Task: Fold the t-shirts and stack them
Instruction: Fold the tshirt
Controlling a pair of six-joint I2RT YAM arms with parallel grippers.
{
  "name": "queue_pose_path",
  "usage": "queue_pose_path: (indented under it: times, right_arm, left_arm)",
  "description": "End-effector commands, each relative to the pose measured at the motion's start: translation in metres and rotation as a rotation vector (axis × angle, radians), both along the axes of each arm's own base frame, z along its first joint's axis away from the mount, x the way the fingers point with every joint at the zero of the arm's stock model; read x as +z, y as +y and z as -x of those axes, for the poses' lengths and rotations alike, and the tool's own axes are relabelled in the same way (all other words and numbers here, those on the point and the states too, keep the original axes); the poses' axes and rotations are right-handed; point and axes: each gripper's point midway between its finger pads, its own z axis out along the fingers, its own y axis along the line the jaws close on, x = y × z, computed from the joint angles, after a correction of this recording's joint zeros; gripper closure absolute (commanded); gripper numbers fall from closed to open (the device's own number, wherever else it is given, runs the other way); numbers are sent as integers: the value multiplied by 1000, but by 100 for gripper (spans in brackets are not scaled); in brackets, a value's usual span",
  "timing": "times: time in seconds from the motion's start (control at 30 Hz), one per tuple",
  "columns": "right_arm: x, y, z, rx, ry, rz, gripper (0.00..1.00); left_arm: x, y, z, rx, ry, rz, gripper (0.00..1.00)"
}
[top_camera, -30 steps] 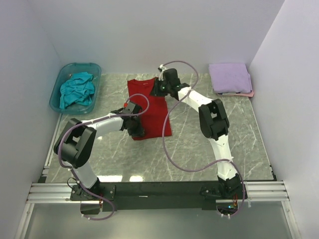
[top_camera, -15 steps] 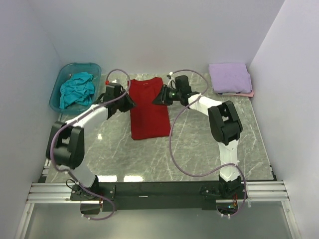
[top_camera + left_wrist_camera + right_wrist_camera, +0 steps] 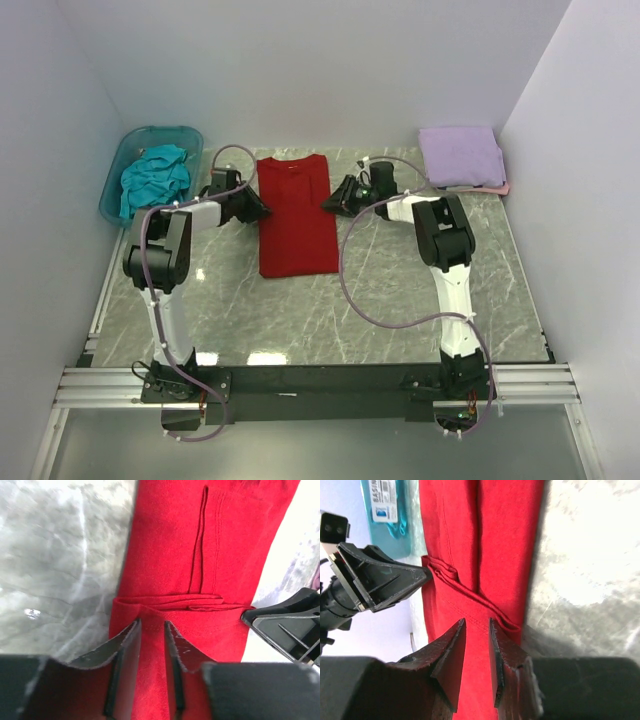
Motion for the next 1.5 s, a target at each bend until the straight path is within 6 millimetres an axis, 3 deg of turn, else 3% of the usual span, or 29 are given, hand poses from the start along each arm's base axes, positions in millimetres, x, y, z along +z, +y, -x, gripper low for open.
queue_pose_path:
  times: [0.0, 0.07, 0.13, 0.17, 0.2, 0.23, 0.27, 0.3, 0.33, 0.37, 0.4, 0.43, 0.57, 0.87, 1.03, 1.1, 1.23, 1.3, 1.33, 1.4, 1.43, 1.47]
  right_arm:
    - [15, -6, -9, -34, -31, -42, 67]
    - [36, -7, -8, -31, -73, -39, 67]
    - [43, -9, 2, -23, -82, -31, 67]
    - [66, -9, 7, -18, -119, -45, 67]
    - [65, -11, 16, -17, -110, -49, 67]
    - [72, -10, 24, -4, -117, -59, 67]
    - [91, -8, 32, 9, -145, -75, 67]
    - [87, -9, 45, 20, -128, -79, 67]
    - [103, -3, 60, 58, -152, -98, 67]
    - [105, 0, 70, 78, -153, -105, 67]
    - [96, 2, 87, 102, -122, -103, 67]
    - [102, 6, 101, 139, -122, -118, 67]
    - [82, 26, 156, 256, -63, -118, 66]
    - [-4, 7, 183, 234, 152, -76, 66]
    - [-24, -19, 180, 131, 244, -53, 66]
    - [-31, -25, 185, 124, 277, -12, 66]
    - [-11, -27, 187, 140, 222, 10, 66]
    - [-9, -33, 189, 144, 199, 75, 65]
    - [4, -36, 187, 141, 158, 92, 64]
    - [6, -44, 189, 136, 133, 182, 60]
    - [20, -47, 186, 128, 83, 204, 58]
    - [16, -55, 189, 114, 84, 282, 56]
  left_arm:
    - [4, 13, -2, 16, -22, -7, 67]
    - [15, 12, 2, 3, -48, -1, 59]
    - [42, 10, 4, 3, -87, 19, 53]
    - [45, 8, 12, -5, -77, 28, 50]
    - [64, 7, 16, -7, -107, 35, 48]
    - [69, 6, 22, -5, -108, 40, 47]
    - [82, 2, 34, -15, -126, 44, 47]
    - [86, 0, 42, -23, -128, 51, 46]
    - [90, -2, 51, -28, -130, 61, 46]
    - [92, -7, 69, -47, -129, 72, 46]
    - [94, -13, 79, -69, -127, 90, 46]
    - [92, -17, 89, -80, -113, 101, 47]
    - [63, -29, 140, -126, -32, 114, 54]
    - [-7, -14, 191, -52, 191, 108, 69]
    - [-26, 8, 213, 23, 253, 94, 71]
    - [-27, 19, 218, 62, 280, 86, 71]
    - [-12, 28, 214, 72, 251, 46, 69]
    - [5, 32, 210, 72, 197, 22, 63]
    - [11, 37, 208, 85, 183, -9, 60]
    - [28, 41, 205, 74, 124, -55, 48]
    - [37, 42, 203, 74, 107, -94, 44]
    - [40, 42, 203, 62, 99, -120, 36]
